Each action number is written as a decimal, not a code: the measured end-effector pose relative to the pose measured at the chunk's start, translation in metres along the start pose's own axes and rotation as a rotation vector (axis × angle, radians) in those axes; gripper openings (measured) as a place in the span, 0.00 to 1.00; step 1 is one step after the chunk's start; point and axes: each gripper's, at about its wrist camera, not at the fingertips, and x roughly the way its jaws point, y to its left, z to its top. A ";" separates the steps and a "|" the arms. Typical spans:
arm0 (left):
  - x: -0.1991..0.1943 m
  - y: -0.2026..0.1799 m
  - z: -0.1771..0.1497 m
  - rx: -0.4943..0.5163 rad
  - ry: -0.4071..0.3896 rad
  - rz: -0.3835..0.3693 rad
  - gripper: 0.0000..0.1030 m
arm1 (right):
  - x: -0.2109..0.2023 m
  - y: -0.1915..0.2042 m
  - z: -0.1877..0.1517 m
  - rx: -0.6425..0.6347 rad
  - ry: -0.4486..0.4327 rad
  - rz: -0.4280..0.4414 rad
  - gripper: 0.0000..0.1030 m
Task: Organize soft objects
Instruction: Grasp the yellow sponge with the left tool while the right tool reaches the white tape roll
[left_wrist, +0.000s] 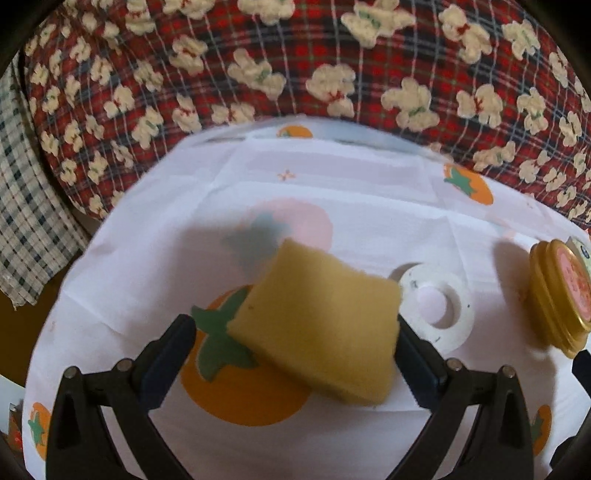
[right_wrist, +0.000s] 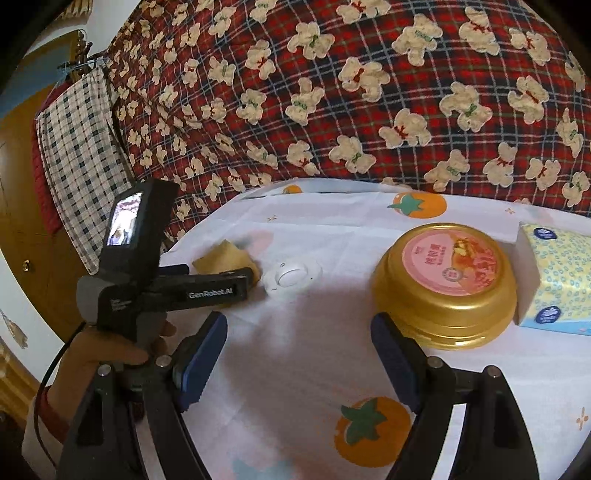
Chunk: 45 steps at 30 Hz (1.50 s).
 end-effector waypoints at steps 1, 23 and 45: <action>0.004 0.002 0.000 -0.012 0.020 -0.016 0.97 | 0.002 0.001 0.000 -0.001 0.004 0.002 0.80; -0.028 0.047 0.000 -0.142 -0.165 0.086 0.69 | 0.117 0.036 0.040 -0.106 0.250 -0.024 0.80; -0.027 0.046 -0.002 -0.164 -0.152 0.076 0.70 | 0.138 0.045 0.042 -0.235 0.302 -0.148 0.64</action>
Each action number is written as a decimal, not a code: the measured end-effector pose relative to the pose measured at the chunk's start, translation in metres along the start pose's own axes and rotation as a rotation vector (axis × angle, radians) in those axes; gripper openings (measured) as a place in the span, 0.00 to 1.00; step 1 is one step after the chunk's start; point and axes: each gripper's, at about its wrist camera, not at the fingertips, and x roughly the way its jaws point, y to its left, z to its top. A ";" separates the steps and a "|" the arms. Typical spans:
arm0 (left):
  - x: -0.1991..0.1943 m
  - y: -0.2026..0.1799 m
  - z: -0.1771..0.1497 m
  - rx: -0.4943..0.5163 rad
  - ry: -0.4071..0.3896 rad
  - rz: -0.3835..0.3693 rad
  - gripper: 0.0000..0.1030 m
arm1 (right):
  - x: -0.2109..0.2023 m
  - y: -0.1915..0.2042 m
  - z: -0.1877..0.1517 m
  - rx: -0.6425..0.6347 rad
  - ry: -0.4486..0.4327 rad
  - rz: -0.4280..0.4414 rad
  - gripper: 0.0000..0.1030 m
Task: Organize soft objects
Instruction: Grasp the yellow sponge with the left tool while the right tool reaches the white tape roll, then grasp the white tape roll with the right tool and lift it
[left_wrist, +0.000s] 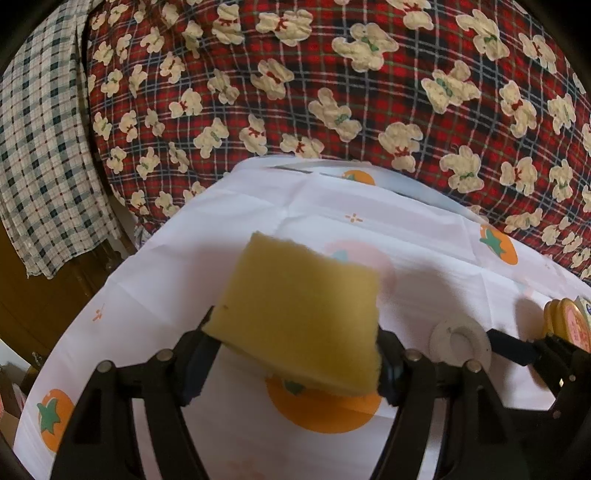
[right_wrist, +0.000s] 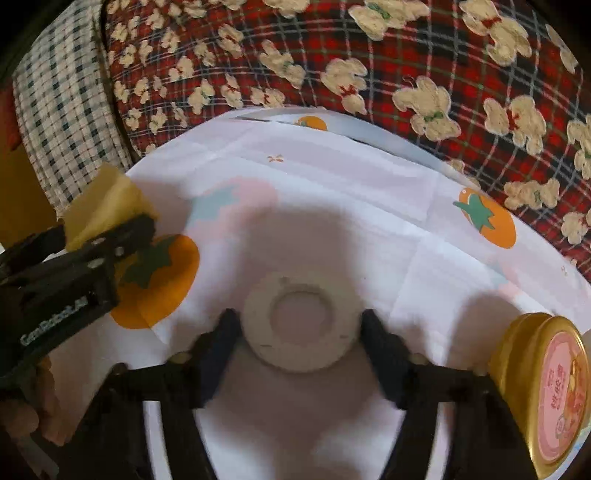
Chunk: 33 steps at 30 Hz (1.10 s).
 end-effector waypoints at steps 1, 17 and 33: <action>-0.001 -0.001 0.000 0.002 -0.006 -0.004 0.70 | -0.002 0.001 -0.001 -0.008 -0.007 0.003 0.64; -0.025 0.003 -0.005 -0.022 -0.118 -0.044 0.70 | -0.080 0.012 -0.041 -0.029 -0.277 0.112 0.64; -0.097 -0.067 -0.061 0.024 -0.165 -0.207 0.70 | -0.154 -0.052 -0.123 0.087 -0.345 0.017 0.64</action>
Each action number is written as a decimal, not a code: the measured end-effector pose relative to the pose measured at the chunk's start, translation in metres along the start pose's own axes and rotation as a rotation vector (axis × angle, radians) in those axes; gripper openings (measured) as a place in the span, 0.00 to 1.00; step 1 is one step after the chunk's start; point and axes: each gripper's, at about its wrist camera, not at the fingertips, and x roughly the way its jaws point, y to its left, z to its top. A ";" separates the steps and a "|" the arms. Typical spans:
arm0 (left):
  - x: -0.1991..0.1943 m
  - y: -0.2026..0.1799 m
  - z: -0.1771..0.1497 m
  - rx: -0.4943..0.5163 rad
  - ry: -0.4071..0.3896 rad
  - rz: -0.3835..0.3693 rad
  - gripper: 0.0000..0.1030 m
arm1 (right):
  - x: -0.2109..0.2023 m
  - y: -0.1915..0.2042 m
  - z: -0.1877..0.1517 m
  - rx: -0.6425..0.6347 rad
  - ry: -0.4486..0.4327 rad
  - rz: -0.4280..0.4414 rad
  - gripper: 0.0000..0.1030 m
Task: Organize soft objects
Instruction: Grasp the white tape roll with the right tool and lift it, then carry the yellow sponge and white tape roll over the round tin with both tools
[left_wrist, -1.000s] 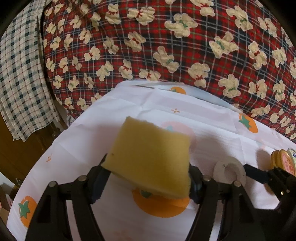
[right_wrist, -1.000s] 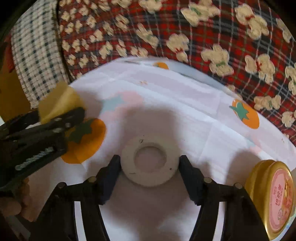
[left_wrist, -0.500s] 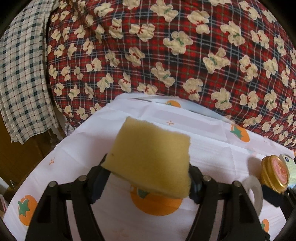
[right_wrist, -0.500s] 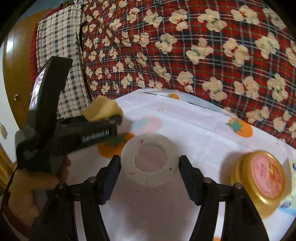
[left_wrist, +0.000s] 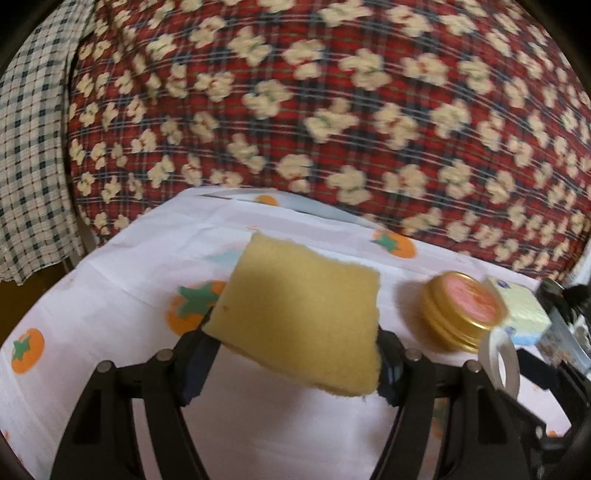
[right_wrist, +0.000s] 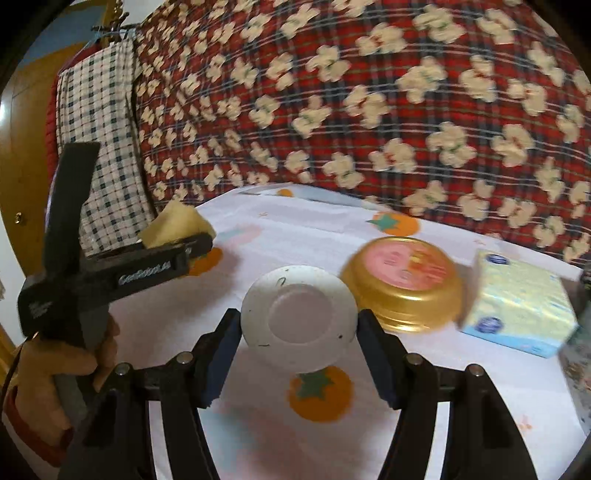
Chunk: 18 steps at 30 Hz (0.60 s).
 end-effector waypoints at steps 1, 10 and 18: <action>-0.006 -0.009 -0.003 0.008 -0.002 -0.017 0.70 | -0.007 -0.006 -0.002 0.006 -0.009 -0.009 0.64; -0.045 -0.064 -0.018 0.065 -0.036 -0.096 0.70 | -0.063 -0.036 -0.013 0.025 -0.093 -0.095 0.64; -0.072 -0.111 -0.030 0.118 -0.062 -0.139 0.70 | -0.101 -0.065 -0.025 0.082 -0.129 -0.141 0.64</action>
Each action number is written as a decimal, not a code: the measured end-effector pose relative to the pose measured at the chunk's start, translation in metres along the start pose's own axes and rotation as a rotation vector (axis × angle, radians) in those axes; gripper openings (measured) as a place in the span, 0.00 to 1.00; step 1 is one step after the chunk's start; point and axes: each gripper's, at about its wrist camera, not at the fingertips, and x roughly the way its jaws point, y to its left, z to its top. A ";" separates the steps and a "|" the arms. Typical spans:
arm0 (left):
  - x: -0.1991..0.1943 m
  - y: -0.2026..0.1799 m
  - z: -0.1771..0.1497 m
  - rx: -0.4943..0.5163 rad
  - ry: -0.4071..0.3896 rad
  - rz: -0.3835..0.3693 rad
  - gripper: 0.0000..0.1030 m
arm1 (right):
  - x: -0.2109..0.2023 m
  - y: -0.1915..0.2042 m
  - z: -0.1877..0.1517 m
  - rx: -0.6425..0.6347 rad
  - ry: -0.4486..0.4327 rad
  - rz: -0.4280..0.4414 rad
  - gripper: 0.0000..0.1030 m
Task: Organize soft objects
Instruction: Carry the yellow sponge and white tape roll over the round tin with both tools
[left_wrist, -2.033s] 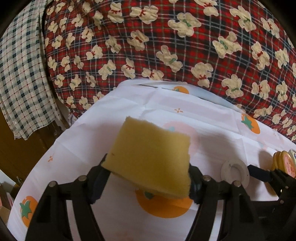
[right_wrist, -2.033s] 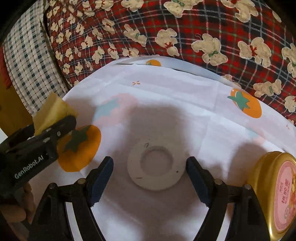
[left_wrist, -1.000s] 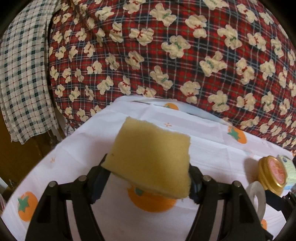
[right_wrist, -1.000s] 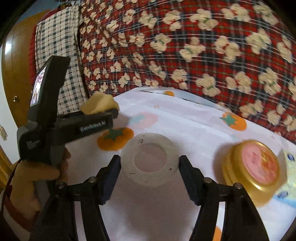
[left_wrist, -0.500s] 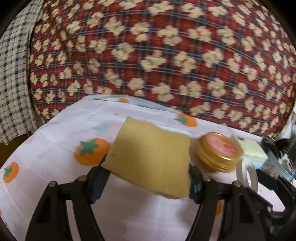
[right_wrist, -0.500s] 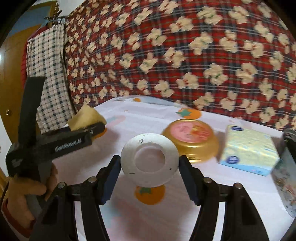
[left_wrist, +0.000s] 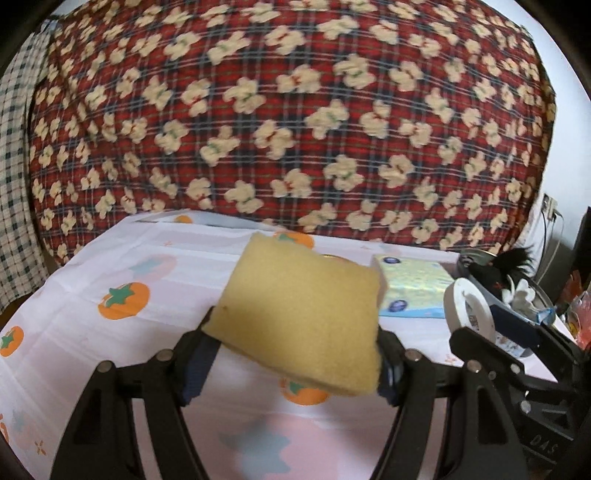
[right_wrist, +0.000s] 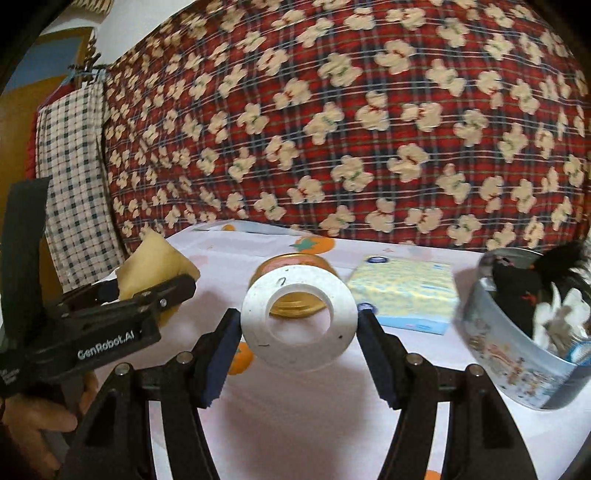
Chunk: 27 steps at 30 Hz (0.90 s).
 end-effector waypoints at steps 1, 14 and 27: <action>-0.002 -0.006 -0.001 0.000 0.002 -0.006 0.70 | -0.004 -0.003 -0.001 0.005 -0.004 -0.004 0.64; -0.007 -0.073 -0.008 0.063 0.027 -0.064 0.70 | -0.045 -0.056 -0.011 0.068 -0.035 -0.079 0.64; -0.014 -0.138 -0.004 0.157 0.014 -0.136 0.70 | -0.087 -0.104 -0.013 0.099 -0.078 -0.177 0.64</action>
